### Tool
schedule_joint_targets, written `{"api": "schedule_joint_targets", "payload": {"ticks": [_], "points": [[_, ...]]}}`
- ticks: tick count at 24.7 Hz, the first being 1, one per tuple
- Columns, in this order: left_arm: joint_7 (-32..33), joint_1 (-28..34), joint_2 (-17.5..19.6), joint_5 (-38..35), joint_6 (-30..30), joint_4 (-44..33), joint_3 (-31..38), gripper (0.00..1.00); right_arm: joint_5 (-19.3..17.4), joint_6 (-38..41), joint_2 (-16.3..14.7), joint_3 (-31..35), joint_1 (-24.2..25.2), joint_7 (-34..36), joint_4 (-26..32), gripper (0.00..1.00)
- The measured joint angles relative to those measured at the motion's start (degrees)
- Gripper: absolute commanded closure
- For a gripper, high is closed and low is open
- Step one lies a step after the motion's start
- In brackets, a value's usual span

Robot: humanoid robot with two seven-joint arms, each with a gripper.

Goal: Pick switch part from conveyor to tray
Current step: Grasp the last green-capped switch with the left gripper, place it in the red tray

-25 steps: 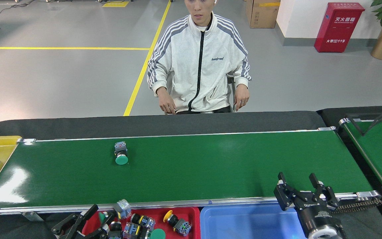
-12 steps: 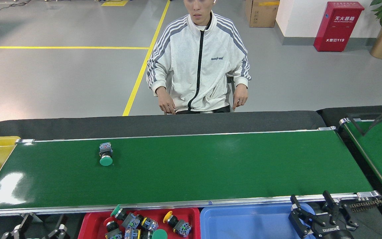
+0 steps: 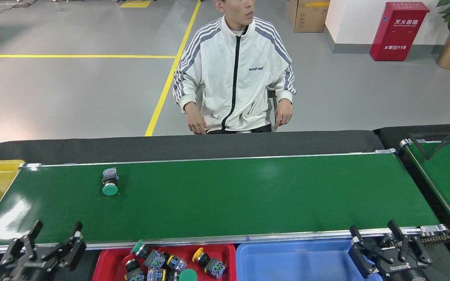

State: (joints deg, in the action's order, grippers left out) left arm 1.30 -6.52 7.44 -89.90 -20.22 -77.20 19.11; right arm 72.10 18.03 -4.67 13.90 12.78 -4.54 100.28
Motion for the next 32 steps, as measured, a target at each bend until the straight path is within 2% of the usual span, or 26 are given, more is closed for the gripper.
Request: {"api": "schedule_joint_targets", "payload": {"ticks": [3,7,13,17,19,22,25,28,30,32], "points": [[0.0,-4.0,0.7,-0.4,1.3,5.8,-0.2,0.0,0.0,0.0,0.0,1.2,0.1,0.0,0.0,0.0],[0.0,-5.5,2.6,-0.4,1.8,10.0,-0.1,0.0,0.0,0.5,-0.8,2.1,1.4,0.0,-0.1,0.0],[0.0,-10.9,2.9,-0.4,3.2,18.3,-0.2,0.0,-0.1,1.6,-0.8,4.2,3.3,0.0,-0.9,0.0],[0.2,-15.7,5.2,-0.4,5.7,26.1,-0.4,0.03,-0.1,2.4,-0.8,4.3,4.0,0.0,-1.2,0.0],[-0.1,-18.3,5.7,-0.4,6.9,30.7,-0.4,0.17,-0.1,3.1,-0.8,4.3,3.7,0.0,-1.2,0.0],[-0.8,-22.1,5.9,-0.4,8.7,37.2,-0.4,0.59,-0.1,3.3,-0.8,4.3,3.7,0.0,-1.3,0.0],[-3.1,-22.8,6.5,-0.4,8.9,39.3,-0.3,0.83,-0.1,3.4,-0.8,4.3,3.4,0.0,-1.7,0.0],[-4.4,-22.8,6.6,-0.3,9.0,39.6,-0.9,0.91,-0.1,3.6,-0.8,4.2,2.1,0.0,-1.7,0.0],[-4.9,-22.4,6.2,-0.1,7.4,38.7,-2.7,0.91,-0.1,3.7,-0.8,4.2,1.5,0.1,-1.8,0.0],[-5.1,-19.6,5.2,0.9,4.7,33.4,-4.3,0.9,-0.1,3.8,-0.8,4.2,1.4,0.2,-2.2,0.0]]}}
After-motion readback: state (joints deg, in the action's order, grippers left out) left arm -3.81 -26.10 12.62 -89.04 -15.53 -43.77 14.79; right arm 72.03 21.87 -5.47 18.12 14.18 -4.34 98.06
